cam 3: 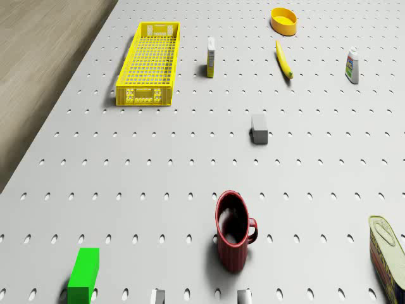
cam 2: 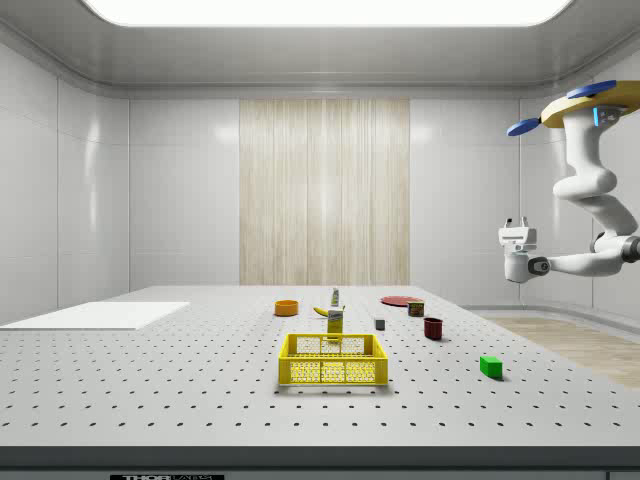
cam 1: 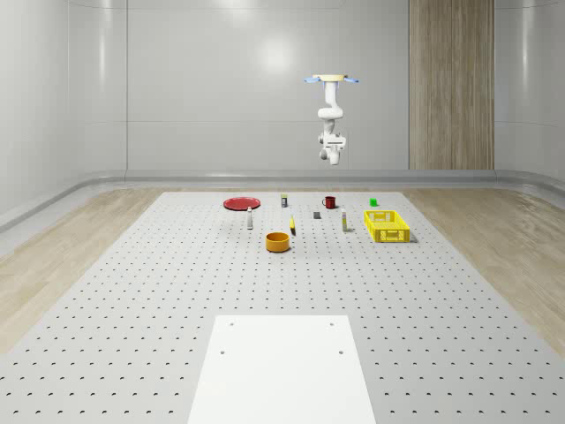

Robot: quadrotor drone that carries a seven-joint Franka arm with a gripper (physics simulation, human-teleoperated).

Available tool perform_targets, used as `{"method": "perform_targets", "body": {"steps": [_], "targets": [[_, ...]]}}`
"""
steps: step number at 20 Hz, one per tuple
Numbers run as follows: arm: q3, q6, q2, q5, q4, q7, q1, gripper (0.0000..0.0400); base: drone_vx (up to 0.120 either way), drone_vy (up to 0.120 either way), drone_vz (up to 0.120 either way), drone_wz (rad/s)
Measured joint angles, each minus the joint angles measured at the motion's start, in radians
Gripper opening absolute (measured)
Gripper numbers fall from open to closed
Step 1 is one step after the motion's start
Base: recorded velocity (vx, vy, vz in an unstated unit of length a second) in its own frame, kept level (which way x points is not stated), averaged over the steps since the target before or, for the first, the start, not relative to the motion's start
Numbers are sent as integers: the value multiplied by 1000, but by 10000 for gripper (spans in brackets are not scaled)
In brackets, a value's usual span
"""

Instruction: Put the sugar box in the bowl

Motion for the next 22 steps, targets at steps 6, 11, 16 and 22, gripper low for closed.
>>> {"method": "perform_targets", "body": {"steps": [6,11,16,22], "targets": [[1,-98,25,1,128,-2,-3,400,0,0,0,0],[2,-154,59,2,222,-2,-4,400,0,0,0,0],[3,-182,79,2,273,-3,-5,400,0,0,0,0],[4,-191,85,2,293,-3,-6,400,0,0,0,0]]}}
